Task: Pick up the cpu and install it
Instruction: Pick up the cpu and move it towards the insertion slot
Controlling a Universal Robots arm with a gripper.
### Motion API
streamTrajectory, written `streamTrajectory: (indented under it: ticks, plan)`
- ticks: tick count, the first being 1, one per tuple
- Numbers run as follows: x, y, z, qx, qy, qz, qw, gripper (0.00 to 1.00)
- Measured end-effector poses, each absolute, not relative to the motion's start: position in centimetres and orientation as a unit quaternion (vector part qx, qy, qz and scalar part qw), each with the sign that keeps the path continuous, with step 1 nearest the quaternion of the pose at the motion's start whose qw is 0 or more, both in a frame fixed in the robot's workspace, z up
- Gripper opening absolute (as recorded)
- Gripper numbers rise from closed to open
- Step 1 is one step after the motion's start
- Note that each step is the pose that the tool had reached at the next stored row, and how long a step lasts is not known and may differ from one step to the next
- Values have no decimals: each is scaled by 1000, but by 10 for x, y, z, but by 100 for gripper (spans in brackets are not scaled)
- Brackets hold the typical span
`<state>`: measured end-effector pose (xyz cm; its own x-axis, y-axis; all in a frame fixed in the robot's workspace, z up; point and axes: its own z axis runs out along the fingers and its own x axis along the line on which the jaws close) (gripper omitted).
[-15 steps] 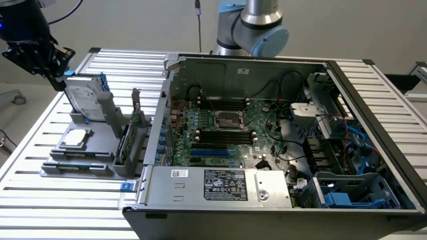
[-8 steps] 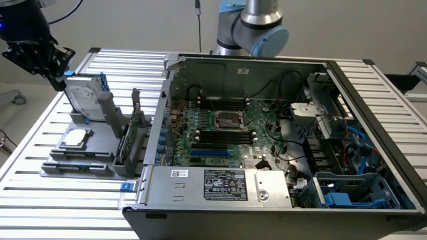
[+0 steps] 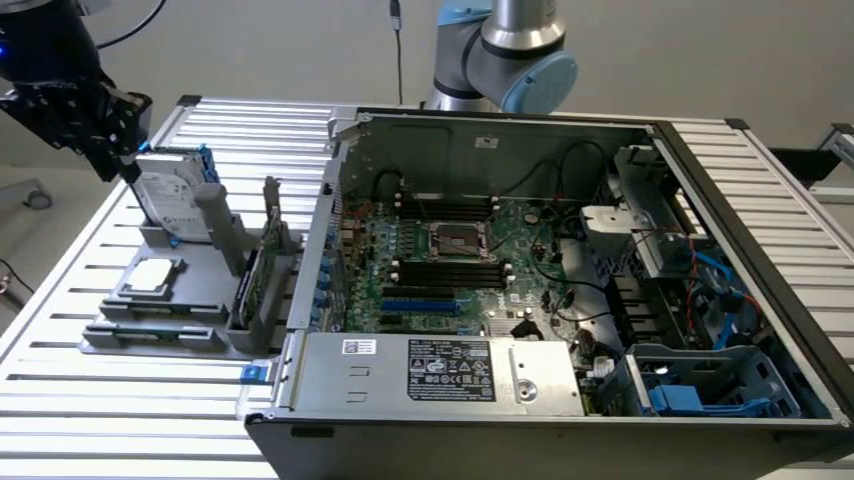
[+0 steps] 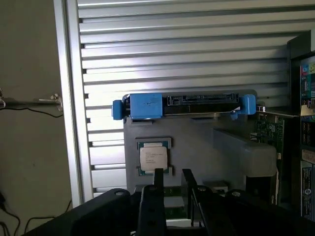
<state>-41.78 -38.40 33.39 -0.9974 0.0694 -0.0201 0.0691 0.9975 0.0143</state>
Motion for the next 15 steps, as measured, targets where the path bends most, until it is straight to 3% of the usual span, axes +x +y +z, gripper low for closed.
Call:
streamTrajectory:
  ticks: [1, 2, 5, 9, 15]
  plan:
    - [-418, -384, 334, 35, 999, 7, 10, 30]
    - [-418, -384, 334, 35, 999, 7, 10, 42]
    - [-418, -384, 334, 35, 999, 7, 10, 47]
    - [-420, -384, 330, 35, 999, 7, 10, 65]
    - [-427, -384, 319, 35, 999, 7, 10, 65]
